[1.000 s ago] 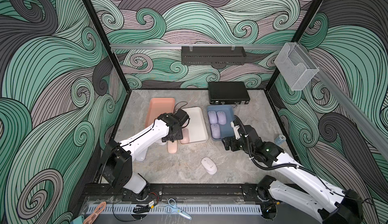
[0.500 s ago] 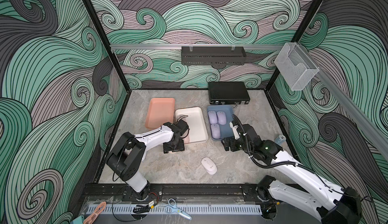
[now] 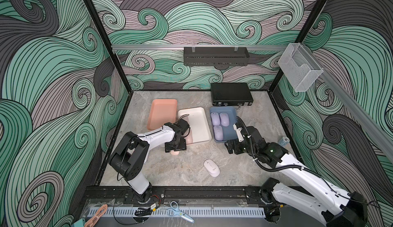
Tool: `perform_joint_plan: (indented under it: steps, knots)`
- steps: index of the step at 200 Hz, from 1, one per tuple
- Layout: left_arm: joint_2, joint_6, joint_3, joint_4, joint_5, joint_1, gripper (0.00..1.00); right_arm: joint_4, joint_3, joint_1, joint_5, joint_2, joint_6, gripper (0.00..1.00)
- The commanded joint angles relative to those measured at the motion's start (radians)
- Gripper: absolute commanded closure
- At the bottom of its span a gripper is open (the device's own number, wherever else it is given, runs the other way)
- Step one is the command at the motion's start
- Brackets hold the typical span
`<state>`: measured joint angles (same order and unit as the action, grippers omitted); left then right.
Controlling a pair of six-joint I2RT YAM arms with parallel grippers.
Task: Place the mice by color into the storage box
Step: Pick up the mouse from the center of the board.
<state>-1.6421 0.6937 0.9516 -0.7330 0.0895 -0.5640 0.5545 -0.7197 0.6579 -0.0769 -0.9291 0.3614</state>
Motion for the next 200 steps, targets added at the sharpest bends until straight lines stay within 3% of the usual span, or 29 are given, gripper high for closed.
perform_joint_plan:
  steps: [1, 72, 126, 162, 200]
  knots:
    - [0.009, -0.05, 0.004, 0.03, 0.018, 0.022, 0.22, 0.019, -0.027, 0.001, 0.004, -0.001, 0.017, 0.05]
    - [-0.037, -0.135, -0.011, 0.107, 0.014, 0.048, 0.28, 0.03, -0.049, 0.007, 0.028, -0.014, 0.026, 0.1]
    - [-0.064, -0.136, 0.01, 0.095, 0.005, 0.044, 0.39, 0.03, -0.079, 0.012, 0.025, -0.046, 0.025, 0.13]
    - [0.054, -0.089, -0.014, 0.03, 0.059, 0.037, 0.43, 0.031, -0.096, 0.013, 0.018, -0.051, 0.023, 0.13]
    - [0.265, -0.049, -0.023, -0.048, 0.098, 0.023, 0.45, 0.029, -0.111, 0.013, -0.003, -0.066, 0.017, 0.13]
